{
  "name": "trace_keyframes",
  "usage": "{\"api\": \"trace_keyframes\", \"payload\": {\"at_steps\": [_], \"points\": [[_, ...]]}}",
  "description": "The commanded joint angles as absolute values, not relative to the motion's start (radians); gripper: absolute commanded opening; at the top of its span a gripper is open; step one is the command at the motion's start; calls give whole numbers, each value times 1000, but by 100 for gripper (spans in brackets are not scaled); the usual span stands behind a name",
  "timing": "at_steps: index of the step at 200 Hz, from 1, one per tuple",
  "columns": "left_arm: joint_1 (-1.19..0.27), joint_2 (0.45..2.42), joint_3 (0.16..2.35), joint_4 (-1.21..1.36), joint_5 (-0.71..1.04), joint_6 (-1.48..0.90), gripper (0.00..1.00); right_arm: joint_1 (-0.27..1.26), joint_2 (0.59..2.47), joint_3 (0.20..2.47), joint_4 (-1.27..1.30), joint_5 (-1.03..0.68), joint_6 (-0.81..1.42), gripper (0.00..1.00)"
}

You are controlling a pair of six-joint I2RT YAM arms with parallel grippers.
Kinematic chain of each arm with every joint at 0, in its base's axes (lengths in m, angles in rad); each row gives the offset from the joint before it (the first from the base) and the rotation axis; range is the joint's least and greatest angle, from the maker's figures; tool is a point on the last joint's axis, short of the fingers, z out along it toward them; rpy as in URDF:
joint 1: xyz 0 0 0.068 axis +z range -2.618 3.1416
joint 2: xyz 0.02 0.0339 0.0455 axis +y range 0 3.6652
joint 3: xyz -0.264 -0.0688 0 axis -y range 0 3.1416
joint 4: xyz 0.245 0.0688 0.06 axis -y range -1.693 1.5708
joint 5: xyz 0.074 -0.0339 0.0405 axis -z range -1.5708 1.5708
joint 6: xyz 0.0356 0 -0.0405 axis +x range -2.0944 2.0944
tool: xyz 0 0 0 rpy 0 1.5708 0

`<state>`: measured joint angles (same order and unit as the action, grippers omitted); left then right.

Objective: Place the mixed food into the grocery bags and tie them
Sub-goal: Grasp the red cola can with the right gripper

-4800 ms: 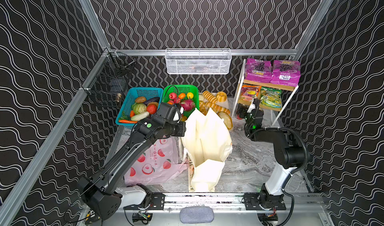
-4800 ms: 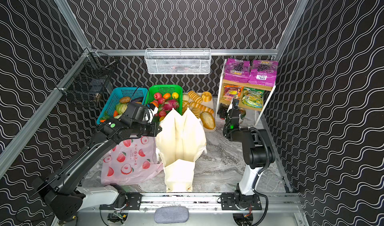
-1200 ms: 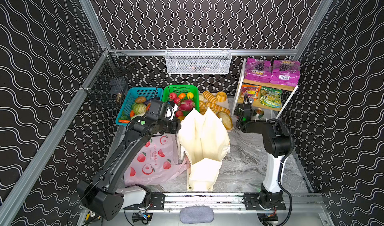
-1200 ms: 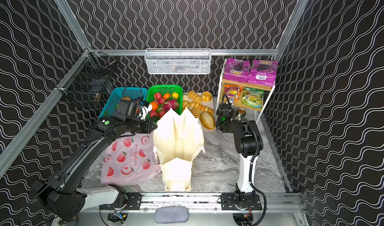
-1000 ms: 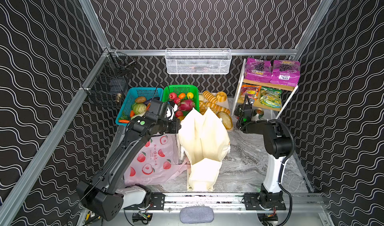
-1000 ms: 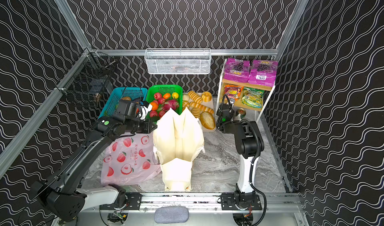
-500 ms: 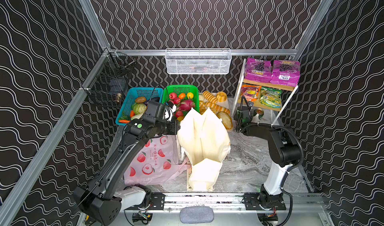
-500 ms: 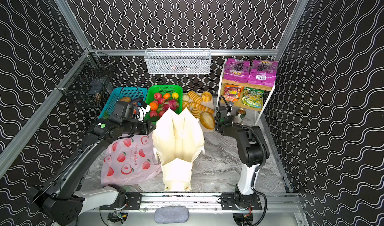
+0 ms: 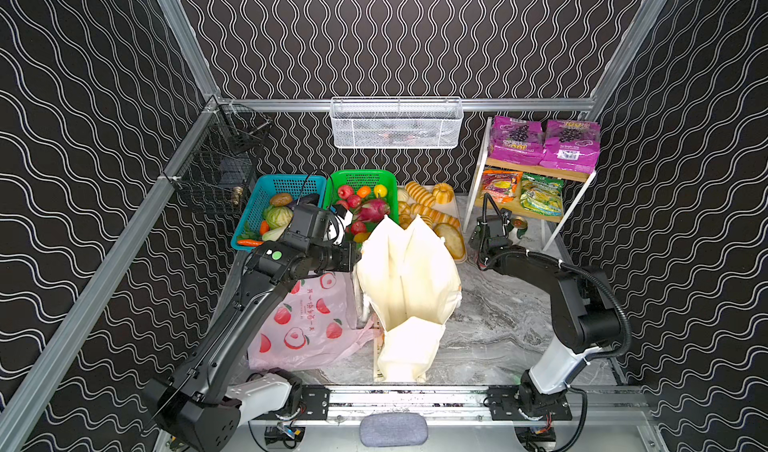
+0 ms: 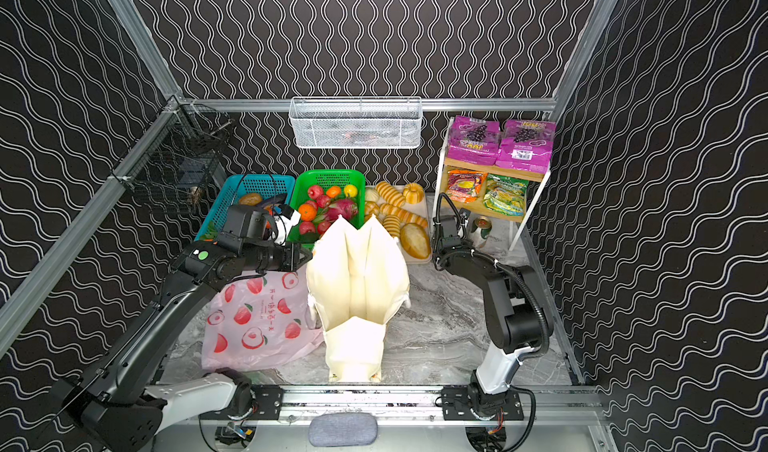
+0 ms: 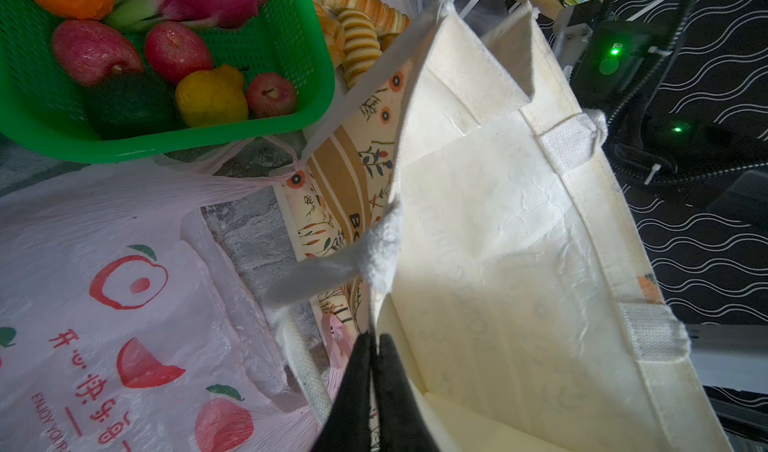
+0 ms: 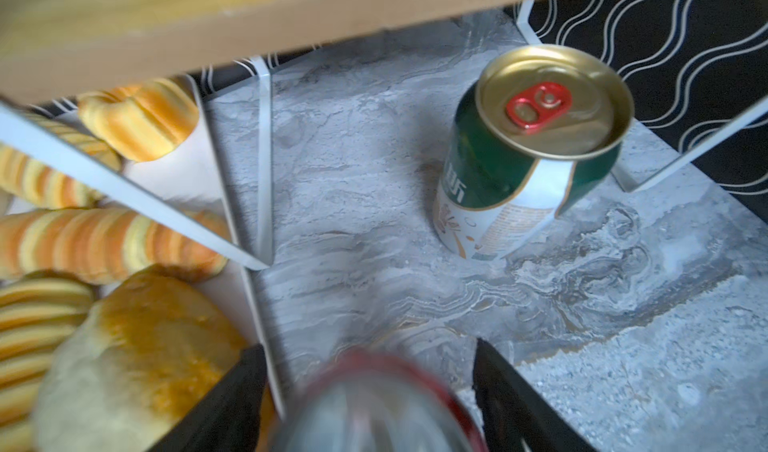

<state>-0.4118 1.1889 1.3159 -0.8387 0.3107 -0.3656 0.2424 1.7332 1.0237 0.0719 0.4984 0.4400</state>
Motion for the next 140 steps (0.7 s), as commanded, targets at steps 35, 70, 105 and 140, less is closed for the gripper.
{"api": "trace_keyframes", "payload": {"at_steps": [35, 70, 105, 140], "points": [[-410, 1193, 1318, -811, 341, -372, 9, 242, 1682, 1062, -81, 410, 420, 86], [-410, 1195, 1324, -807, 348, -376, 9, 215, 1718, 1236, -395, 284, 465, 87], [-411, 1194, 1327, -804, 347, -380, 9, 194, 1720, 1281, -561, 216, 484, 88], [-410, 1200, 1331, -801, 363, -382, 9, 154, 1721, 1293, -565, 144, 429, 87]]}}
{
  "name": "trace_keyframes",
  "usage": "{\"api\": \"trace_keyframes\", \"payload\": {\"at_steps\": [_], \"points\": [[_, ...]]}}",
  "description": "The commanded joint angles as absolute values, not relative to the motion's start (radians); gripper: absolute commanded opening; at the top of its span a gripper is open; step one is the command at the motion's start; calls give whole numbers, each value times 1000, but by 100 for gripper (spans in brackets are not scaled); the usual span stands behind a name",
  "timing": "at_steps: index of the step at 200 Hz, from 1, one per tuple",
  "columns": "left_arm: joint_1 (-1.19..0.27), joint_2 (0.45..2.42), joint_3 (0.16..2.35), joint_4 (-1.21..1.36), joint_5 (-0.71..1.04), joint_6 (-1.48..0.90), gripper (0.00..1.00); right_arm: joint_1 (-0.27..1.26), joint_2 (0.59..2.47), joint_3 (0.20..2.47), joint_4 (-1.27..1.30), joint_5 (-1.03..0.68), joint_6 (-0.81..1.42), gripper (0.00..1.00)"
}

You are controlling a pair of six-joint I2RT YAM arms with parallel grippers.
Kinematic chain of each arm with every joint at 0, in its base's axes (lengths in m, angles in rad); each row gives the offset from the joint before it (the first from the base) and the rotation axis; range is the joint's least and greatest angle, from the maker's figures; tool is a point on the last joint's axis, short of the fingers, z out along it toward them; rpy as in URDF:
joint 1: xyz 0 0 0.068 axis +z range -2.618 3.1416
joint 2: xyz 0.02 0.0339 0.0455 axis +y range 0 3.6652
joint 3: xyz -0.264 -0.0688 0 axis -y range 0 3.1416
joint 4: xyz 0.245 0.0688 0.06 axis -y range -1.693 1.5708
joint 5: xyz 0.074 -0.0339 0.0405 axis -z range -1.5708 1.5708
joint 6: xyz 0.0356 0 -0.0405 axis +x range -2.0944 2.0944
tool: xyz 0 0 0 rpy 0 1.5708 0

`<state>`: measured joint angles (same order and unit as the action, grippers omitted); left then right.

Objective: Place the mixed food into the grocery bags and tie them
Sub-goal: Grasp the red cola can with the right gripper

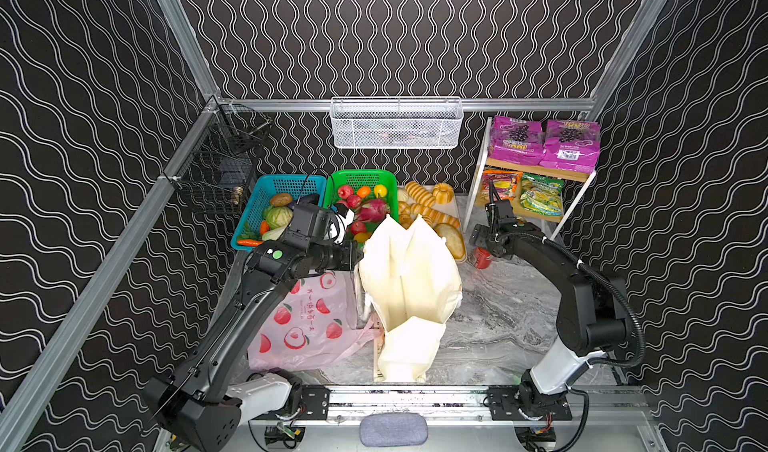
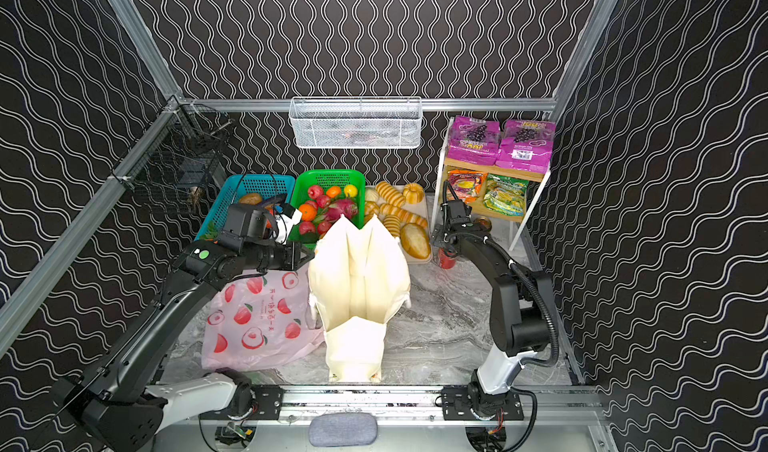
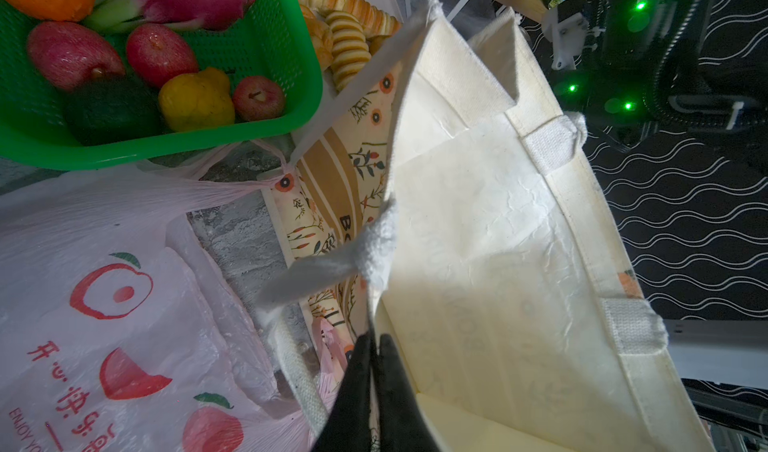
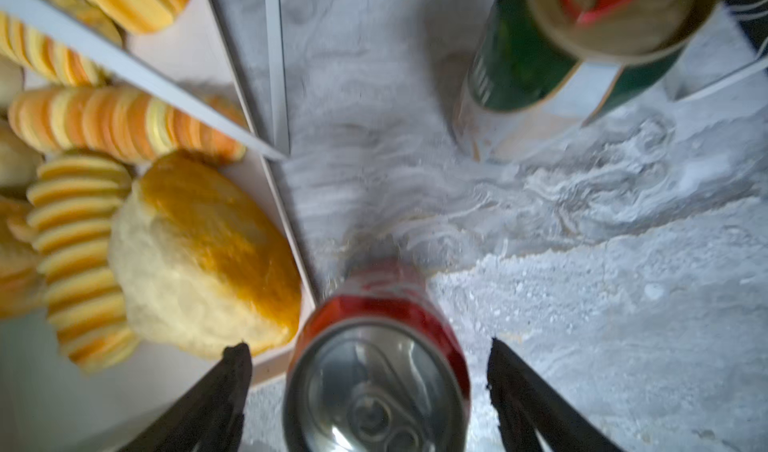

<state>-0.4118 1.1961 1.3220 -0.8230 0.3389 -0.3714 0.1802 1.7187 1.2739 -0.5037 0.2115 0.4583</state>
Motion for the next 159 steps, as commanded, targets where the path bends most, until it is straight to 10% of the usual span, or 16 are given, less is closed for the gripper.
{"api": "trace_keyframes", "payload": {"at_steps": [1, 159], "points": [[-410, 1200, 1330, -801, 363, -382, 9, 153, 1723, 1295, -565, 141, 428, 87], [-409, 1190, 1331, -797, 376, -408, 9, 130, 1827, 1436, -702, 70, 349, 77]]}}
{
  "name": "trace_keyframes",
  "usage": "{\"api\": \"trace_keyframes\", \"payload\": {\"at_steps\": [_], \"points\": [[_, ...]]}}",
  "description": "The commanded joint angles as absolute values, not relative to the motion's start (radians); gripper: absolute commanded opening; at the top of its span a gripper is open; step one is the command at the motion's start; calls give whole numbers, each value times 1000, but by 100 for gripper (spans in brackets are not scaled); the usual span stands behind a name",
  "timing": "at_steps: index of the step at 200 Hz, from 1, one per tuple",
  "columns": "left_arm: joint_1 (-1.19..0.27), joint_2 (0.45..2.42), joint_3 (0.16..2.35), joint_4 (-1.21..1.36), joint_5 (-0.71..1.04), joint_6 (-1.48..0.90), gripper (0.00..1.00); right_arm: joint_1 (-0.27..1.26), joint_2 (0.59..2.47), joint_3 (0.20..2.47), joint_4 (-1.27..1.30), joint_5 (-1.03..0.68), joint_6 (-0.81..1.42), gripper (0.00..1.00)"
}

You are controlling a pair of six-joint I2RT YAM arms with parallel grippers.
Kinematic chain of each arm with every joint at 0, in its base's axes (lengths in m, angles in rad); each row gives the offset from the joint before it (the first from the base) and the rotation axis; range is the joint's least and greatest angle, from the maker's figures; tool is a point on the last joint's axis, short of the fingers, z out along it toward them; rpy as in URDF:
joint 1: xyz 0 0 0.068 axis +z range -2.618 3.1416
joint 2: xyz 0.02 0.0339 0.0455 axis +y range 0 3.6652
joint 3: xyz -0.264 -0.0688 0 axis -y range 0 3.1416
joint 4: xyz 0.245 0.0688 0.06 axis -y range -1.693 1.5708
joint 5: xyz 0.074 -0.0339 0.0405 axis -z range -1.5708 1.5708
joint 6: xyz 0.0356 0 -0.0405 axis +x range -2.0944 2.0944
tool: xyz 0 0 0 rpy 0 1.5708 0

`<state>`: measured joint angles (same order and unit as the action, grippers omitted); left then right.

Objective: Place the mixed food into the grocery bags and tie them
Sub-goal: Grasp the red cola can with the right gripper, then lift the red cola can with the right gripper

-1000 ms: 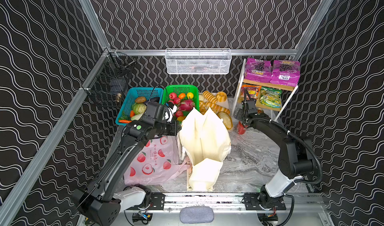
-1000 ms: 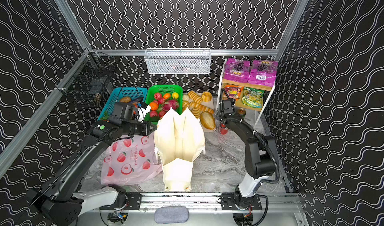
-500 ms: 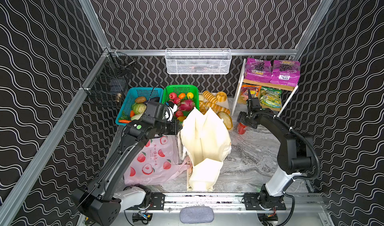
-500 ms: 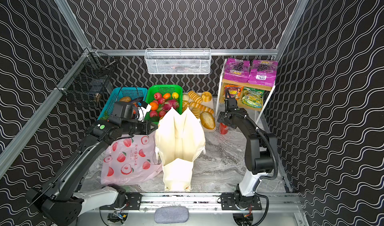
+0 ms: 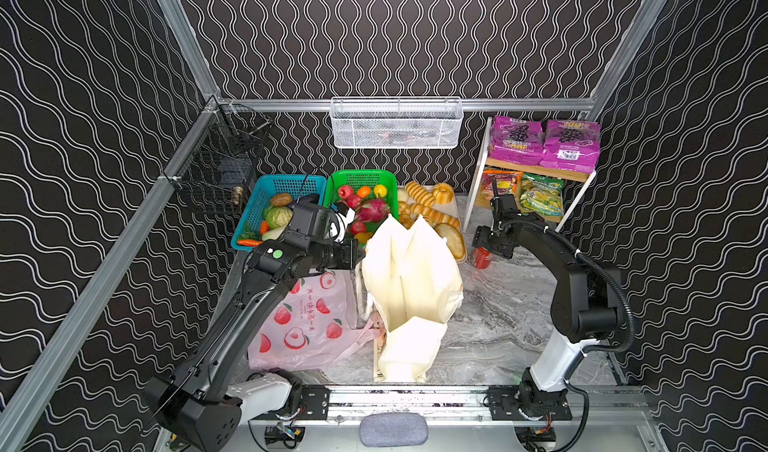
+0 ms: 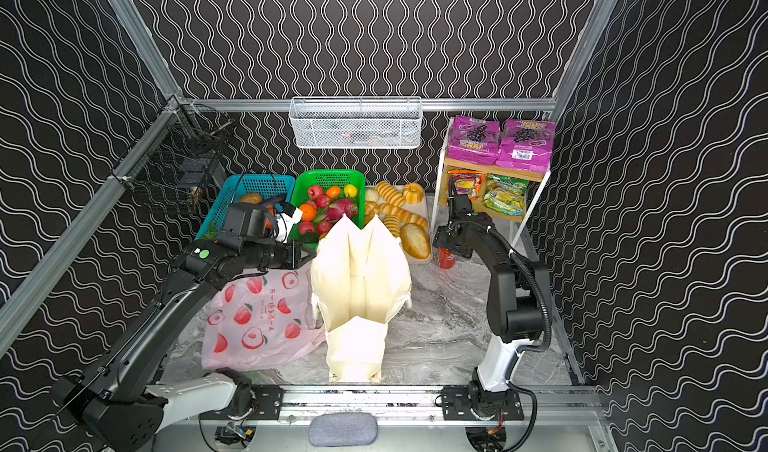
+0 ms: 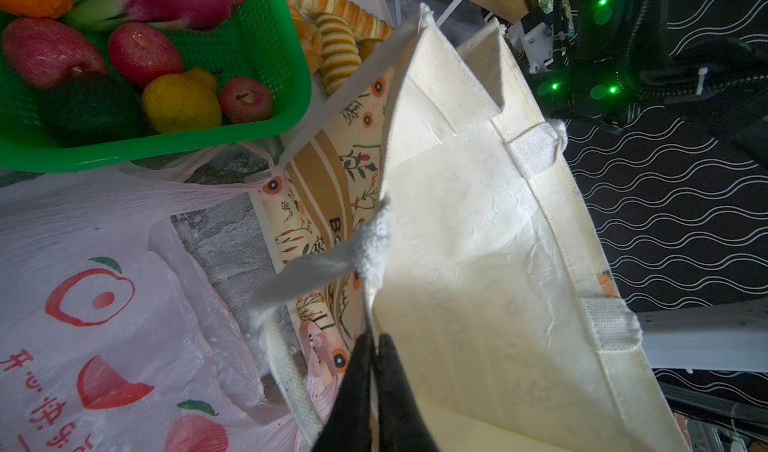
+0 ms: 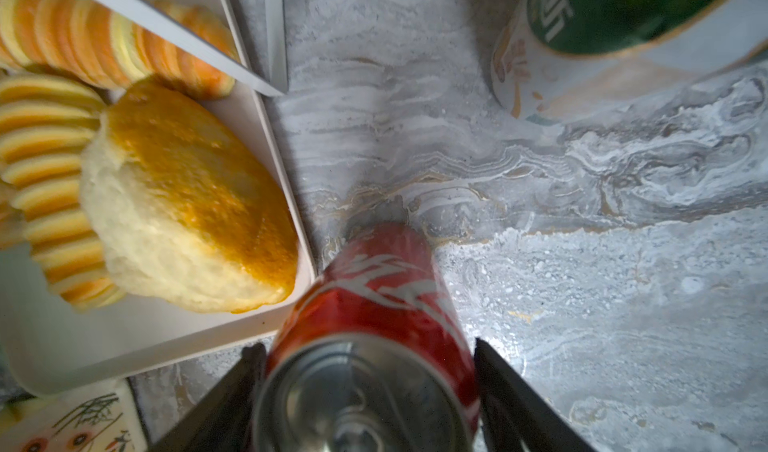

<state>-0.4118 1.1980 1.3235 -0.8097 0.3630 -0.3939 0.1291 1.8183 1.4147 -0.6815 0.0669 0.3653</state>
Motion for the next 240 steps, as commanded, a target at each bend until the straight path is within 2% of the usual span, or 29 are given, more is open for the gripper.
{"api": "trace_keyframes", "payload": {"at_steps": [1, 32, 49, 70, 164, 201, 240], "points": [[-409, 1190, 1331, -796, 376, -408, 9, 130, 1827, 1437, -702, 69, 348, 77], [-410, 1187, 1331, -799, 376, -413, 9, 130, 1835, 1466, -719, 60, 336, 70], [-410, 1182, 1325, -791, 374, -419, 9, 130, 1824, 1457, -716, 56, 336, 62], [-410, 1182, 1326, -796, 379, -419, 9, 130, 1818, 1445, -716, 64, 339, 72], [-410, 1179, 1321, -792, 374, -421, 9, 129, 1853, 1449, -700, 61, 333, 70], [-410, 1187, 1328, -800, 373, -416, 9, 129, 1835, 1458, -707, 60, 321, 50], [-410, 1185, 1324, -790, 376, -419, 9, 131, 1729, 1485, -770, 41, 289, 48]]}}
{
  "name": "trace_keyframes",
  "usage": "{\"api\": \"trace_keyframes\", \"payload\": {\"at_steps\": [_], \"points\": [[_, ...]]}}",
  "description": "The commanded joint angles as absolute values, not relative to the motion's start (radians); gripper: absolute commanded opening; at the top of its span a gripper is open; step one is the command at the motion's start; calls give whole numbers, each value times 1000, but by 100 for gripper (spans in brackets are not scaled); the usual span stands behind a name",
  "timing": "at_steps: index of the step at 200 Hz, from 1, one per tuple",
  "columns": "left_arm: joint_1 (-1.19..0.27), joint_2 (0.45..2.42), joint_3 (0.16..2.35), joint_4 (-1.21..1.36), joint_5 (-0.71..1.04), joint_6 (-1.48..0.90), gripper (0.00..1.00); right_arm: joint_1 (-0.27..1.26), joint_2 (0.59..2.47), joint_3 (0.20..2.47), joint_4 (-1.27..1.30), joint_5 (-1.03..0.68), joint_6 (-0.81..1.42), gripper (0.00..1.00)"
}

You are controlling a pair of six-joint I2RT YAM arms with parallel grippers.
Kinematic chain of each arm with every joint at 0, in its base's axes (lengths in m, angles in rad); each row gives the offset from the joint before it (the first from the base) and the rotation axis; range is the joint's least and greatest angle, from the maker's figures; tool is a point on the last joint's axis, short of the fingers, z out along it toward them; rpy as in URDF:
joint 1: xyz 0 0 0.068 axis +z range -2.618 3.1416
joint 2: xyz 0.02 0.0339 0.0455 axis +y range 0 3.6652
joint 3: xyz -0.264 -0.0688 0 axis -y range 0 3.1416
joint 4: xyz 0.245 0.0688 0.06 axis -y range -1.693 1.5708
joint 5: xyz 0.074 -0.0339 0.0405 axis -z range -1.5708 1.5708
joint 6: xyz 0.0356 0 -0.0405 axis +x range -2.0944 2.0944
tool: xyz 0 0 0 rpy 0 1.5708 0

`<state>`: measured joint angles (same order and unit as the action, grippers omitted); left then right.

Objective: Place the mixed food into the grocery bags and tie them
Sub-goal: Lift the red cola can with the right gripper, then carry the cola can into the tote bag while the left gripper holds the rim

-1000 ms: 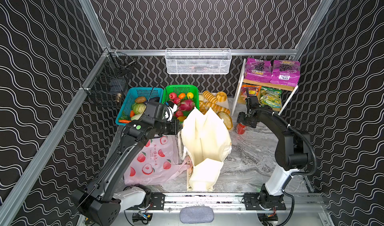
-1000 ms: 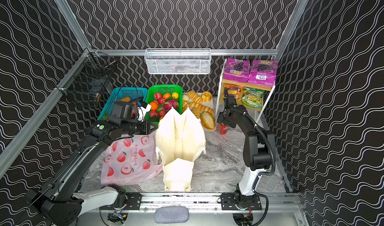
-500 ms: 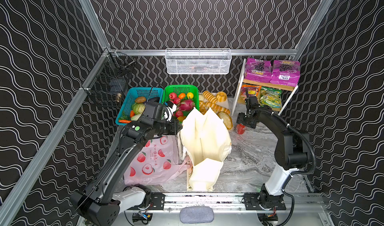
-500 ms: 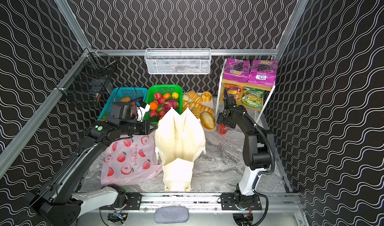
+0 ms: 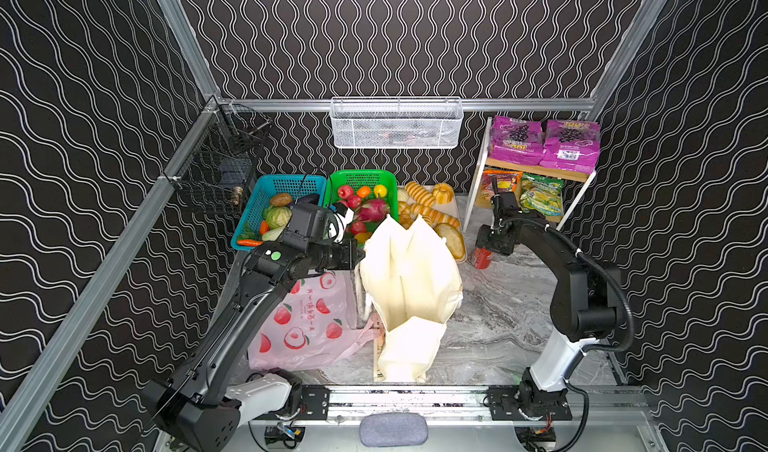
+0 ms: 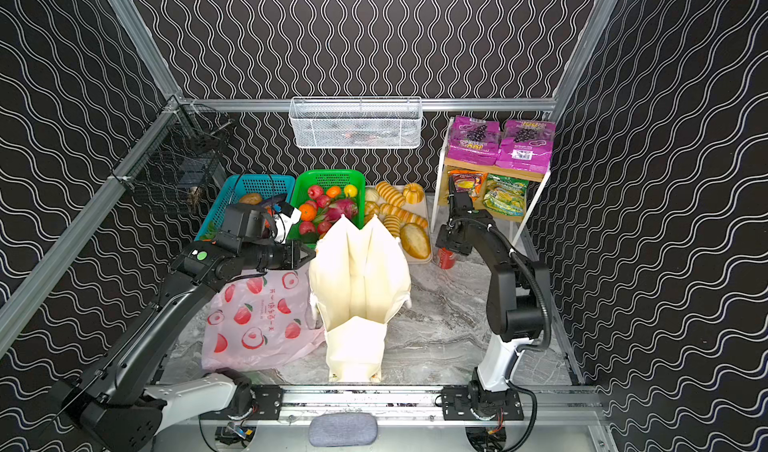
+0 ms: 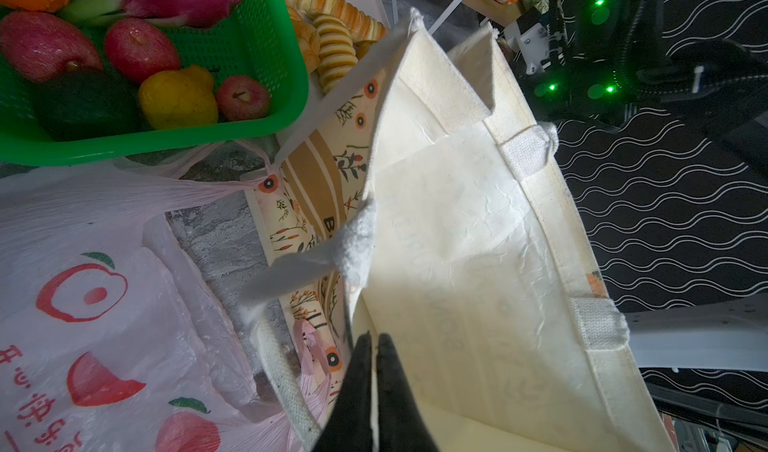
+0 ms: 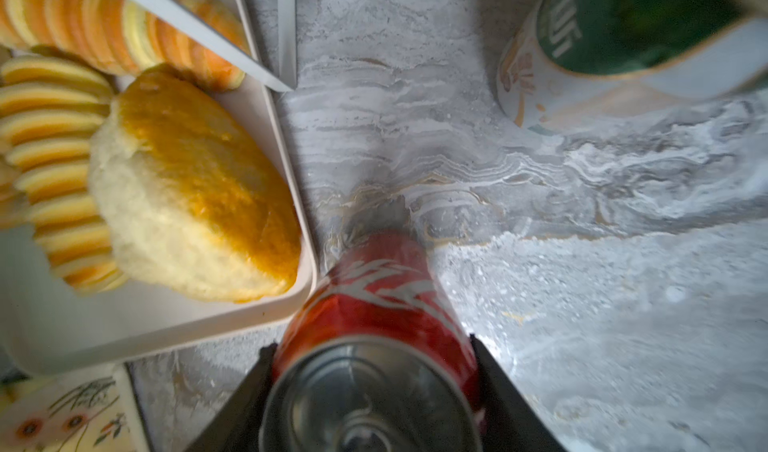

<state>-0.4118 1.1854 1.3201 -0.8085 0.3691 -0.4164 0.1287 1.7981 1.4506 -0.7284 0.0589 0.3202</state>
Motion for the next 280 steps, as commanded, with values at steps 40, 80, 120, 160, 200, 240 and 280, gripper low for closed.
{"api": "trace_keyframes", "payload": {"at_steps": [40, 80, 120, 160, 200, 240, 280], "points": [[-411, 1184, 1308, -768, 387, -432, 9, 179, 1554, 1559, -861, -41, 203, 47], [-410, 1175, 1291, -743, 391, -445, 6, 322, 1460, 1778, -990, -115, 150, 47], [-411, 1169, 1279, -723, 402, -458, 0, 528, 1510, 2038, -1140, -149, 152, 45], [-409, 1150, 1258, -709, 398, -476, 0, 701, 1531, 2022, -1132, -152, 173, 44], [-410, 1150, 1250, -697, 406, -493, 0, 806, 1605, 1922, -1096, -10, 180, 45], [-410, 1139, 1242, -703, 395, -505, 0, 881, 1674, 1815, -1000, 154, 233, 44], [-411, 1129, 1227, -691, 390, -523, 0, 923, 1698, 1681, -891, 246, 295, 43]]}}
